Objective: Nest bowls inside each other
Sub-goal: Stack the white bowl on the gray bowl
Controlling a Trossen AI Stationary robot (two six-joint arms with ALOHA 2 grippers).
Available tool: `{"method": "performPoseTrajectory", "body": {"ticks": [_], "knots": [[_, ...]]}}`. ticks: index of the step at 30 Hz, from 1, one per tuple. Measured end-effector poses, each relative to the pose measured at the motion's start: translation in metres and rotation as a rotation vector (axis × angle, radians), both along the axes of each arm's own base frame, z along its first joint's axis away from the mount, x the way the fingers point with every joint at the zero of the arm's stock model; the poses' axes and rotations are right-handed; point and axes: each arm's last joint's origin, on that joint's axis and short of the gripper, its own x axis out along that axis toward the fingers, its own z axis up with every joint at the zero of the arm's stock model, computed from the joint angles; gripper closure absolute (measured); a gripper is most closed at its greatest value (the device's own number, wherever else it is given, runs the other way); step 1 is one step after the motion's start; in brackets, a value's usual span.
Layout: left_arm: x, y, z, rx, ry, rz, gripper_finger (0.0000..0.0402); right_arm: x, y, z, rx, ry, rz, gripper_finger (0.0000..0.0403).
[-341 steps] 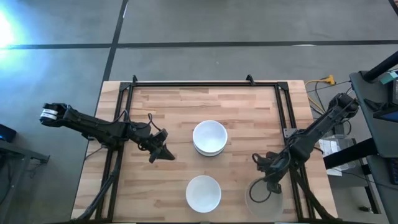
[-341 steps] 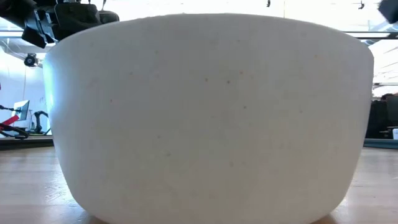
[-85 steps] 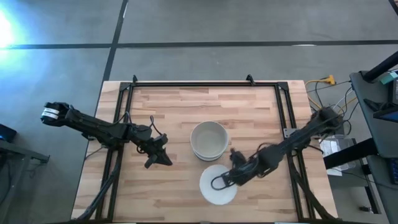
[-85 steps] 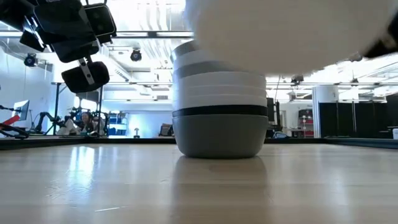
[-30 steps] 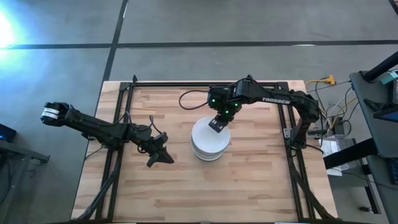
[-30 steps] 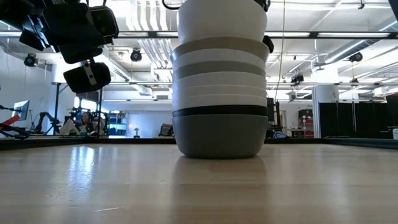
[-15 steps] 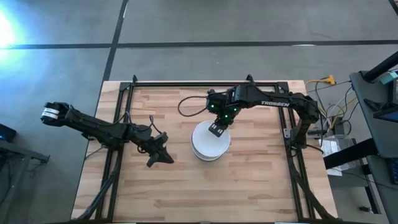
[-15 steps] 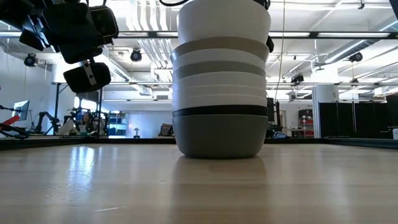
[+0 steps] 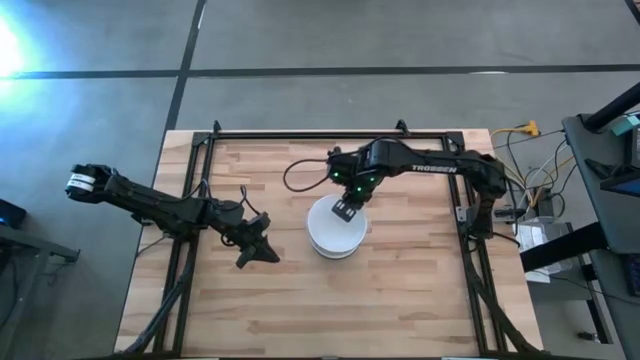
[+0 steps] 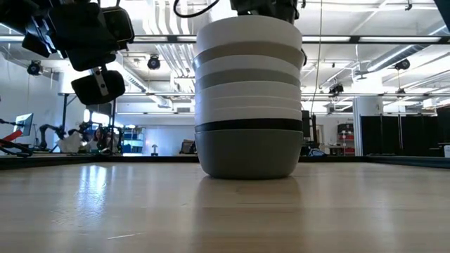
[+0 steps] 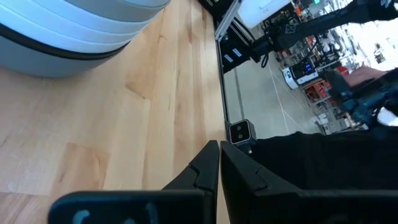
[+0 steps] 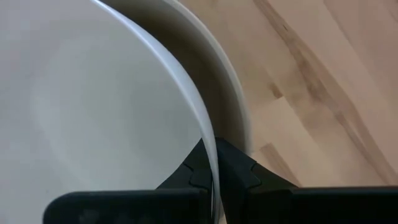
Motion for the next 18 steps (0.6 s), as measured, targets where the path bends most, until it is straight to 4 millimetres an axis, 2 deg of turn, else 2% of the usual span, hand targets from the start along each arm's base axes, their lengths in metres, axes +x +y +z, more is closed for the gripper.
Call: {"method": "performPoseTrajectory", "body": {"ticks": [9, 18], "knots": [[0.0001, 0.0000, 0.0003, -0.012, 0.003, 0.005, 0.0402, 0.0025, -0.0003, -0.0015, -0.006, -0.012, 0.017, 0.0390], [0.0001, 0.0001, 0.0003, -0.011, 0.003, 0.005, 0.0402, 0.0031, -0.0007, -0.0014, -0.017, -0.017, 0.010, 0.0346]]}}
